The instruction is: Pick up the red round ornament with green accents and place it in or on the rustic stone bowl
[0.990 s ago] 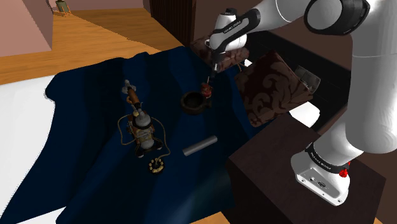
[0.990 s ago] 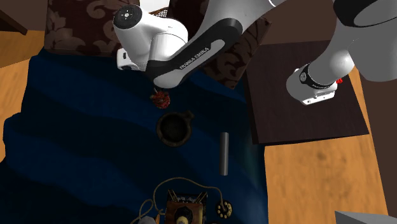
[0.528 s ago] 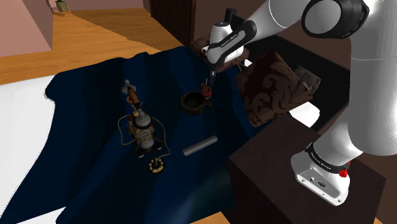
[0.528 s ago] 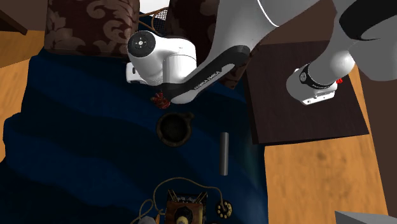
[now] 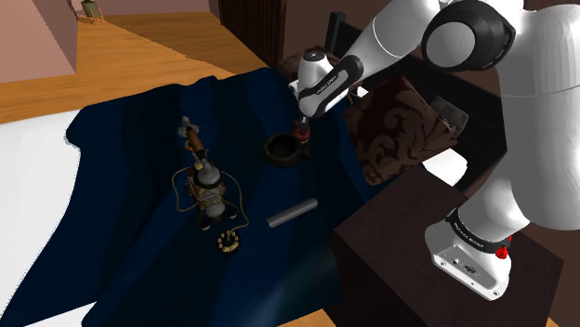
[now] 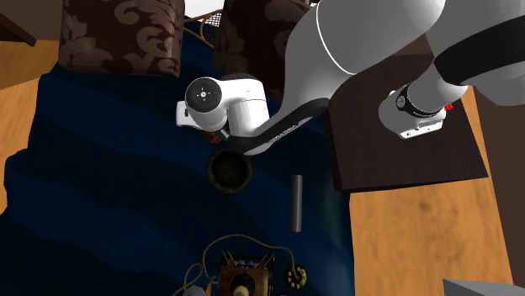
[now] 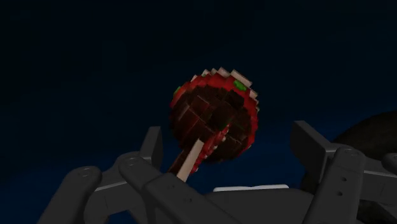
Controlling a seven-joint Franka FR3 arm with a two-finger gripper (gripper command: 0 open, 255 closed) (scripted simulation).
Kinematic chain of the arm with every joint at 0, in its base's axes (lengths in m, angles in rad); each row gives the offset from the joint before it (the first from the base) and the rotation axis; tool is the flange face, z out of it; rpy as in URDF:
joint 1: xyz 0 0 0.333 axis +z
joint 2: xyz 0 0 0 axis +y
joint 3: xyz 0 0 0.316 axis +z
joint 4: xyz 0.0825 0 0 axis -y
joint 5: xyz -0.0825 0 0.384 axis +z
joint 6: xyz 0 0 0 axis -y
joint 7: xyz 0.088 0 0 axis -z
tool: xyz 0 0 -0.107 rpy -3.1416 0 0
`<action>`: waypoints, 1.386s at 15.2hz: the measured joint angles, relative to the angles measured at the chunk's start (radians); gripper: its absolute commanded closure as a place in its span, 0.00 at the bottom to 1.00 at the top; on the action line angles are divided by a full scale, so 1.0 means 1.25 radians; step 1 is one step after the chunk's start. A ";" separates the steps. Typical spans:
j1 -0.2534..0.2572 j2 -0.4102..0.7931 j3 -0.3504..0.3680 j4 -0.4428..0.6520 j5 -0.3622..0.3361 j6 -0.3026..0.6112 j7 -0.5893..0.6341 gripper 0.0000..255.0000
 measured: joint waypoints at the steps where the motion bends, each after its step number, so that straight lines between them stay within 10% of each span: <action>1: -0.002 0.004 0.000 -0.002 0.001 0.023 -0.001 0.00; 9: -0.011 0.042 0.006 0.011 0.006 0.009 -0.003 0.00; 10: -0.011 0.043 0.006 0.011 0.007 0.009 -0.003 1.00; 21: -0.013 0.035 0.000 0.013 0.006 0.012 -0.003 1.00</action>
